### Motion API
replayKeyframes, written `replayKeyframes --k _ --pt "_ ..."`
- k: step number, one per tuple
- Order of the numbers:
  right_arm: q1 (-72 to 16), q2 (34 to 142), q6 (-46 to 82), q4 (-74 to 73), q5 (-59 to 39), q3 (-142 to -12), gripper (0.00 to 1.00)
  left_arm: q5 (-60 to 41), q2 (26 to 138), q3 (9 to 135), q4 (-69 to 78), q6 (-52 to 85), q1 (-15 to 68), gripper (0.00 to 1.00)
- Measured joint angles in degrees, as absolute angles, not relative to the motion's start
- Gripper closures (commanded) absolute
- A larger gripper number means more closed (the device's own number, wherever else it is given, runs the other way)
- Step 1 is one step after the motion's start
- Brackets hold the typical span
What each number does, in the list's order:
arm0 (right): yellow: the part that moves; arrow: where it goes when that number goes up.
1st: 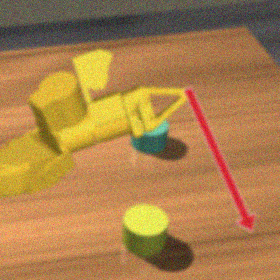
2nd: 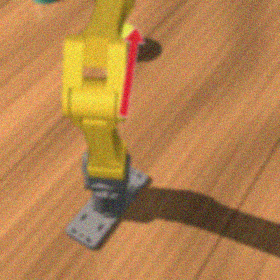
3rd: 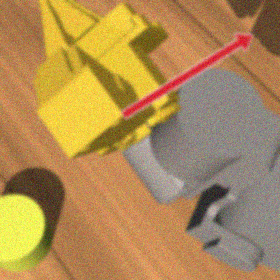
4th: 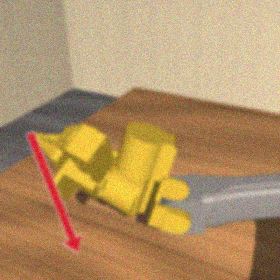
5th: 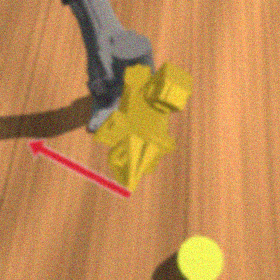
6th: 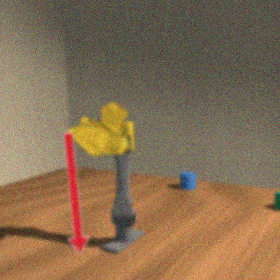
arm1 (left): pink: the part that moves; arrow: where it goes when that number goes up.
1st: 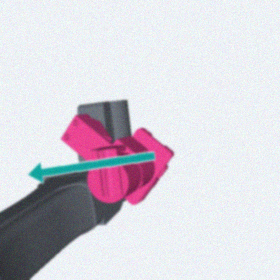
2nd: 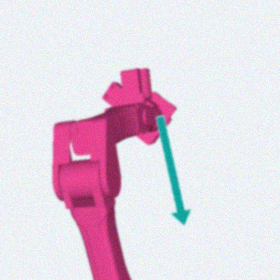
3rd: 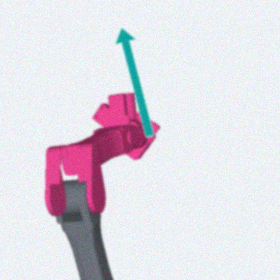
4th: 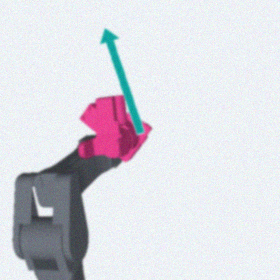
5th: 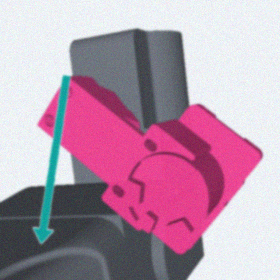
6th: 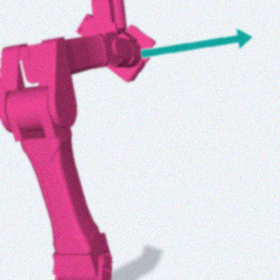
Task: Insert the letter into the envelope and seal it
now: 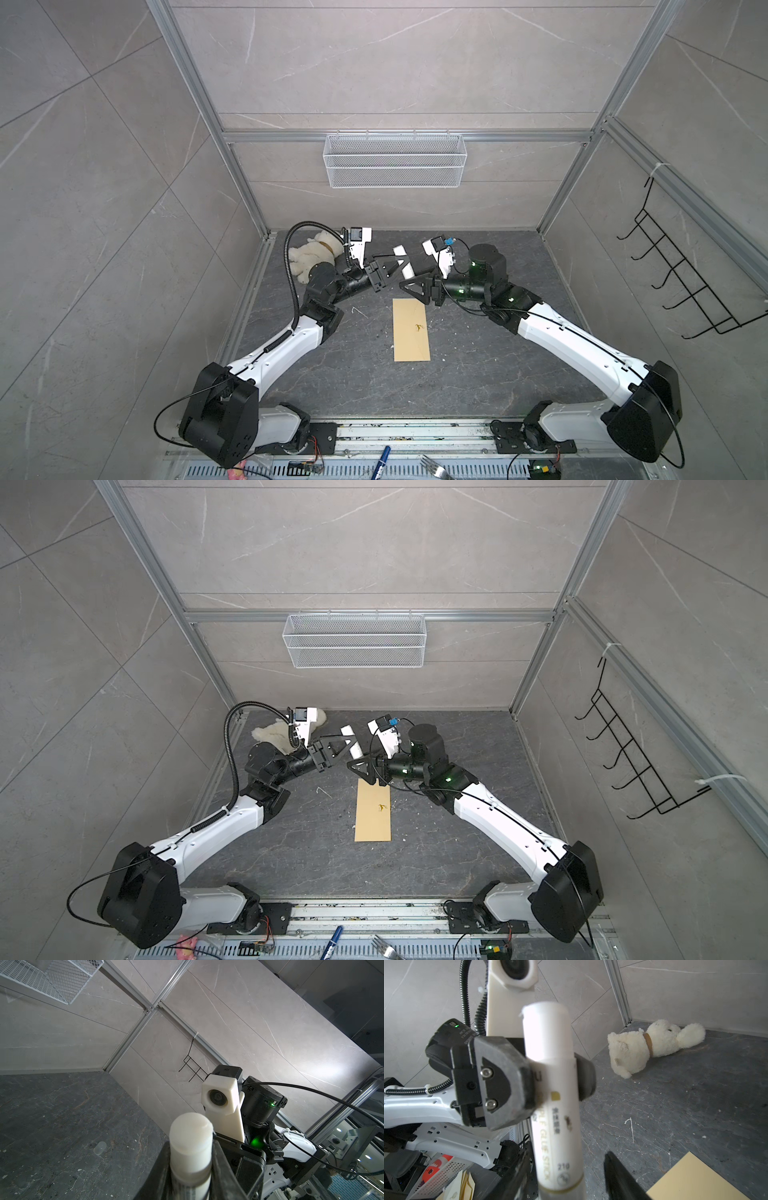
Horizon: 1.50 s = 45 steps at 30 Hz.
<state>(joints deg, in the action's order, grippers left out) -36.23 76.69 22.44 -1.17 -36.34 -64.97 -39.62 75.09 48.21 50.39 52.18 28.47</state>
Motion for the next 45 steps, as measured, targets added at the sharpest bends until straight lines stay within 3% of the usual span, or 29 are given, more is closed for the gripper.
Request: replayKeyframes --k 9,15,20,24,28,38,42,45 --pt "-36.2 76.9 23.3 -2.6 -37.4 -65.0 0.82 -39.7 75.1 48.2 50.9 53.2 28.5 1.00" --pt "-36.3 76.9 22.5 -1.1 -35.4 -65.2 0.95 -39.5 75.2 48.2 49.6 53.0 28.5 1.00" --pt "-37.7 76.8 20.8 4.1 -29.0 -66.6 1.00 -38.6 75.1 48.2 45.7 51.1 28.5 1.00" --pt "-42.0 76.9 17.7 11.2 -15.6 -69.7 1.00 -37.4 74.8 48.7 41.8 49.3 28.5 1.00" --pt "-49.6 78.7 14.0 18.4 4.1 -75.3 1.00 -36.6 74.1 48.9 40.8 47.7 28.6 1.00" --pt "-63.9 94.8 2.3 23.7 55.1 -89.1 1.00 -32.9 74.1 49.5 40.7 45.6 27.8 1.00" --pt "-65.4 100.9 -4.6 20.7 67.7 -92.1 1.00 -31.3 74.1 49.5 40.7 45.5 27.3 1.00" --pt "-65.6 101.9 -6.1 18.4 70.4 -92.6 1.00 -31.6 74.1 49.5 41.4 45.8 26.8 1.00"
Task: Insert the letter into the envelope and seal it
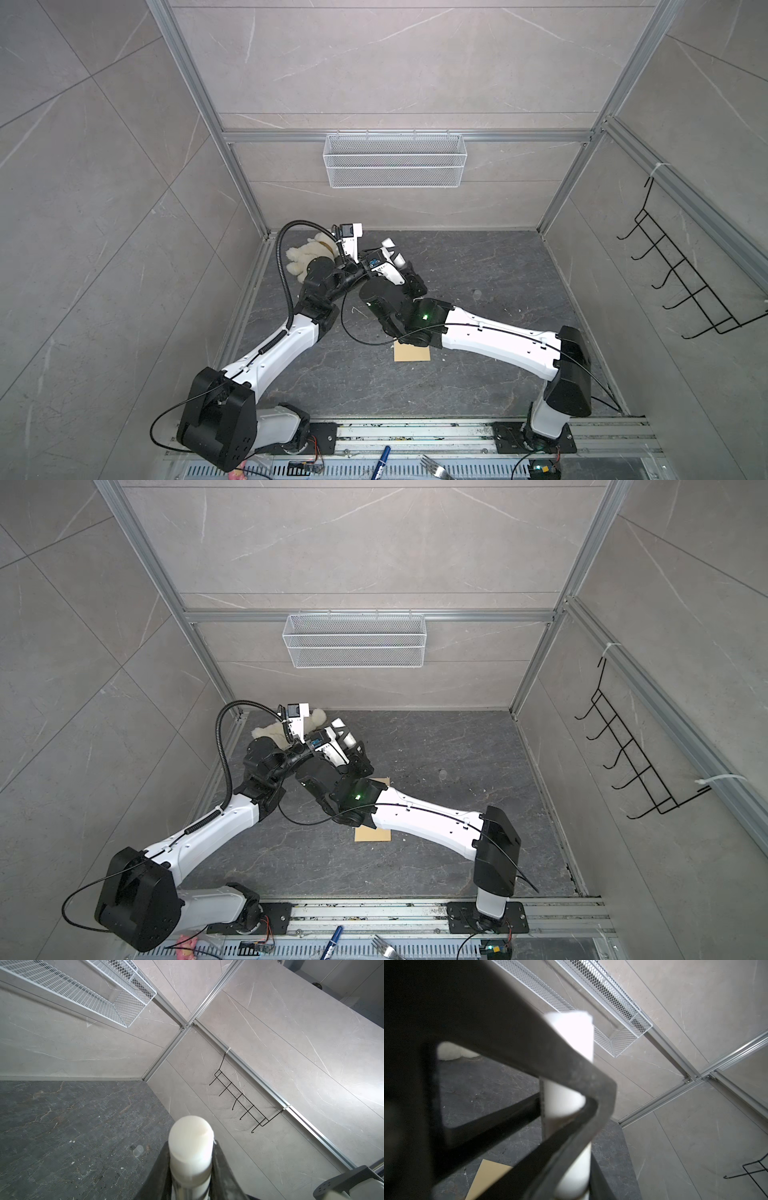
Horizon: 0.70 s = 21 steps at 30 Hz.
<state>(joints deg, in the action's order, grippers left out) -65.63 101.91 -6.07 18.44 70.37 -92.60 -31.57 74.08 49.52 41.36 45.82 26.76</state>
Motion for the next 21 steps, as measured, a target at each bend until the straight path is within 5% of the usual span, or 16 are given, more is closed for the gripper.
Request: replayKeyframes --k 9,19,21 --pt "-65.9 101.9 -7.1 17.1 71.2 -92.6 0.88 -31.8 74.0 49.5 42.5 45.8 26.7 1.00" --pt "-62.5 88.0 0.1 17.5 51.1 -81.3 0.25 -33.3 74.1 49.5 37.0 44.6 28.3 1.00" --pt "-59.7 83.4 2.5 17.0 42.8 -78.3 0.22 -34.1 74.1 49.7 37.0 44.6 28.5 1.00"
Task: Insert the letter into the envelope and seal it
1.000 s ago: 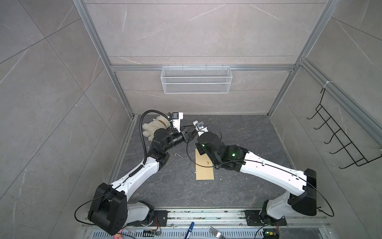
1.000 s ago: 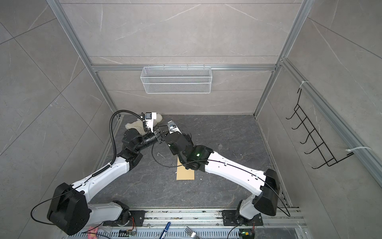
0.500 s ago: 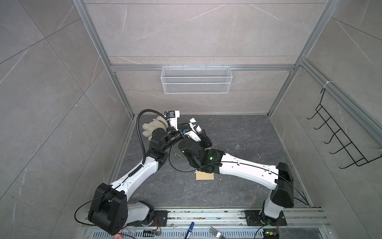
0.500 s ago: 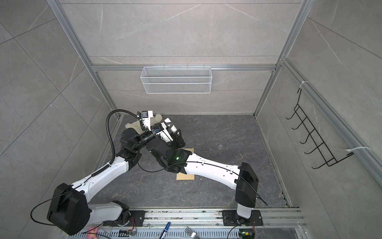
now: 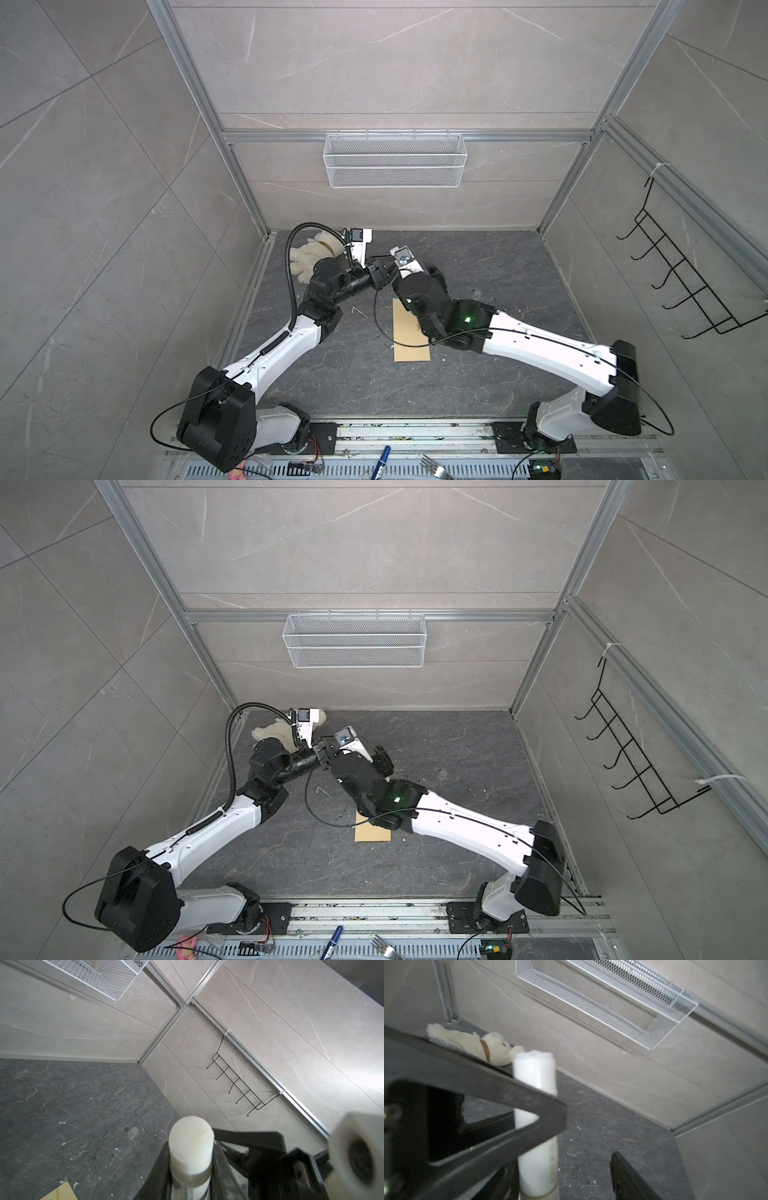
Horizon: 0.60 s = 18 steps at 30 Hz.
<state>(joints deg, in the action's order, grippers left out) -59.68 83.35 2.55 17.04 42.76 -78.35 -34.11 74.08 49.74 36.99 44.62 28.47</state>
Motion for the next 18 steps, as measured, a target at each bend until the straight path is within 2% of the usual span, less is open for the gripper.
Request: replayKeyframes --k 1,5,6,13,18 --pt "-58.1 81.2 3.8 16.6 38.3 -76.7 0.20 -34.7 74.1 50.1 37.0 44.6 28.8 1.00" --pt "-51.4 73.8 9.2 13.0 21.5 -69.5 0.02 -36.6 74.1 50.7 37.5 45.0 29.3 1.00" --pt "-49.8 72.4 10.2 12.4 17.9 -68.0 0.01 -37.0 74.1 50.7 37.8 45.2 29.3 1.00" --pt "-40.5 67.3 15.7 9.8 0.8 -63.7 0.01 -39.5 74.8 50.7 39.8 46.9 28.5 1.00" --pt "-35.0 66.8 19.4 4.5 -12.1 -59.3 0.12 -41.4 75.4 50.8 42.1 48.6 28.3 1.00"
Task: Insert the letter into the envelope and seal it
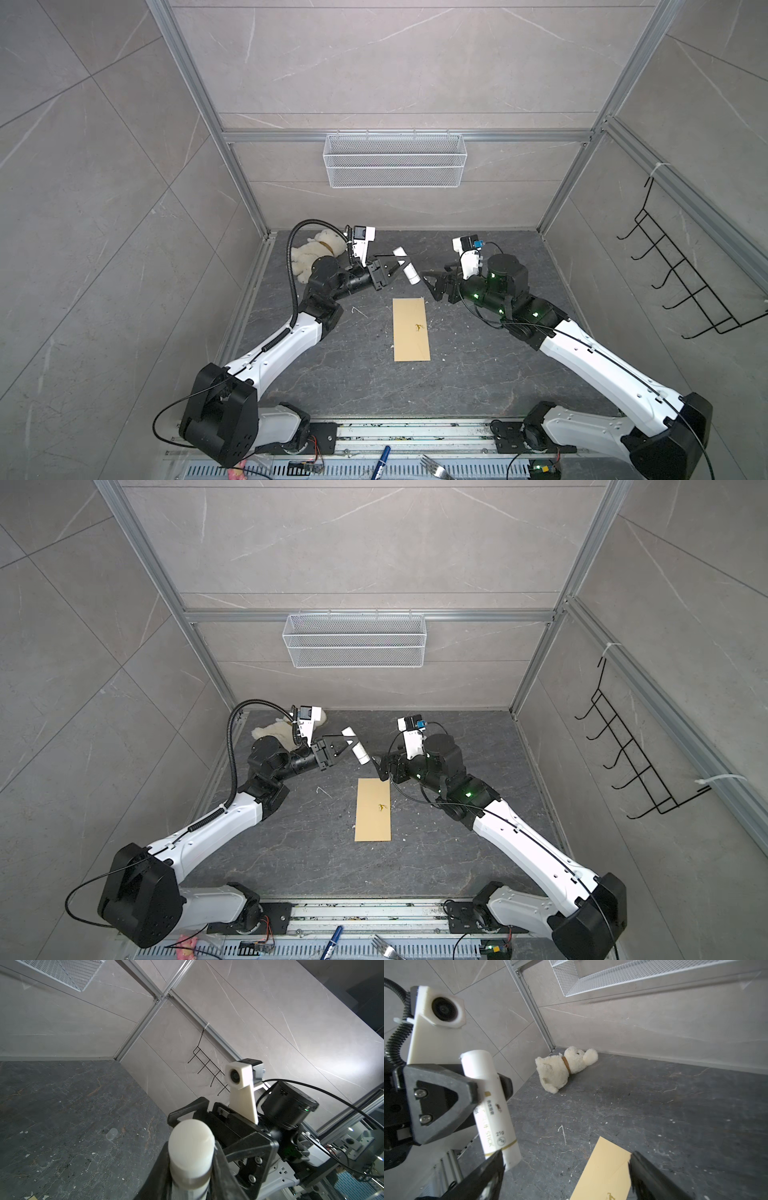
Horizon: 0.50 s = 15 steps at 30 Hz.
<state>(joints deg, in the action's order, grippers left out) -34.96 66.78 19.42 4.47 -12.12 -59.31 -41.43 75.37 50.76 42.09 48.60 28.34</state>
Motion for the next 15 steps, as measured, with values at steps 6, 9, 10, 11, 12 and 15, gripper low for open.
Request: replayKeyframes --k 6,9,10,11,12,15 --pt "-31.8 69.2 23.6 -2.4 -24.0 -57.4 0.20 -44.4 75.9 50.8 44.3 50.8 28.3 1.00" --pt "-31.1 70.3 24.5 -4.7 -28.0 -57.4 0.21 -45.8 76.0 51.0 45.1 51.7 28.2 1.00" --pt "-30.9 70.5 24.6 -5.2 -29.1 -57.4 0.21 -46.2 76.0 51.1 45.4 51.9 28.2 1.00" --pt "-30.8 70.5 24.7 -5.5 -30.0 -57.4 0.21 -46.8 76.0 51.3 45.6 52.2 28.2 1.00" --pt "-30.7 70.5 24.6 -5.6 -30.6 -57.4 0.21 -47.2 76.0 51.5 45.7 52.3 28.2 1.00" --pt "-30.5 70.5 24.4 -5.5 -32.0 -57.4 0.20 -48.1 76.0 51.9 46.7 52.6 28.2 1.00"
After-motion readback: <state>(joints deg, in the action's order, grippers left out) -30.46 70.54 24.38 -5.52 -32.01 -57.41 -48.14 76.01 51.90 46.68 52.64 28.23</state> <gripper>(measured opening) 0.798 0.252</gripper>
